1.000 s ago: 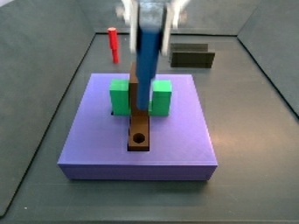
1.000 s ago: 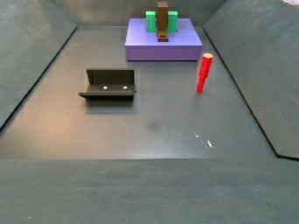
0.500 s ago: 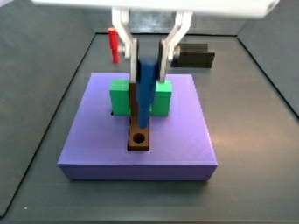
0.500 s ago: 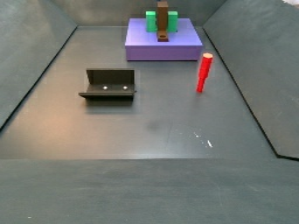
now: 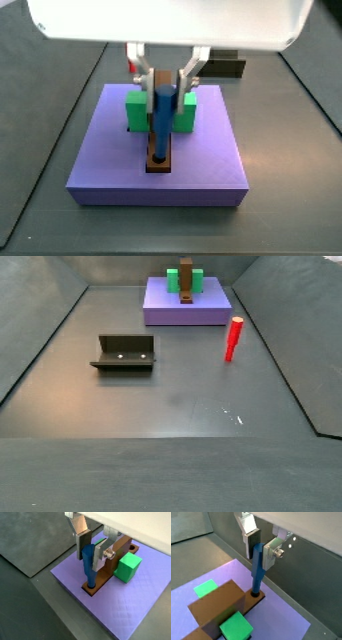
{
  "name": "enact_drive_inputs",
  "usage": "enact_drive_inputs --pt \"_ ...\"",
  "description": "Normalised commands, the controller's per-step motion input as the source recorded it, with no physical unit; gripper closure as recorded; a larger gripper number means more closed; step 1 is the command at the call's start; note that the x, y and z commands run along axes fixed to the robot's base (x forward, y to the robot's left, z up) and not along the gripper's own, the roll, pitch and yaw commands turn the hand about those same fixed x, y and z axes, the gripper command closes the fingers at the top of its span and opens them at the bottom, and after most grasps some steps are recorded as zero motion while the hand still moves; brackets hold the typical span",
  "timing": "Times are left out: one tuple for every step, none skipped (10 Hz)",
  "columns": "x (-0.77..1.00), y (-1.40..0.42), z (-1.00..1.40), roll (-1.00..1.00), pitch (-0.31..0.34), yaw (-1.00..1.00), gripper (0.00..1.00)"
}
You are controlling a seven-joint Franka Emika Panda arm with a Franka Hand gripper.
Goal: Pick up the blue object. Move up. Place the blue object on the fixture. Regrasp the blue object. Move to above the board. Insert the blue object.
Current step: Insert the blue object.
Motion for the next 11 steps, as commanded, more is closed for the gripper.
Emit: enact_drive_inputs --pt "0.00 0.00 -0.20 0.05 -0.017 0.00 1.00" --pt "-0.06 0.00 -0.21 0.06 -0.034 0.00 1.00" --pt "0.00 0.00 -0.16 0.03 -0.030 0.00 1.00" --pt "0.03 -0.03 -0.17 0.05 -0.007 0.00 1.00" --pt "0.18 -0.04 -0.17 0.07 0.000 0.00 1.00" --pt "0.17 -0.02 -0.19 0.08 0.000 0.00 1.00" --pt "0.10 0.00 -0.19 0.10 0.000 0.00 1.00" --pt "0.03 0.00 -0.20 0.10 -0.003 0.00 1.00" --pt "0.00 0.00 -0.24 0.13 -0.013 0.00 1.00" --pt "0.00 -0.01 -0.29 0.21 -0.049 0.00 1.00" --pt "0.00 -0.07 -0.31 0.23 -0.084 0.00 1.00"
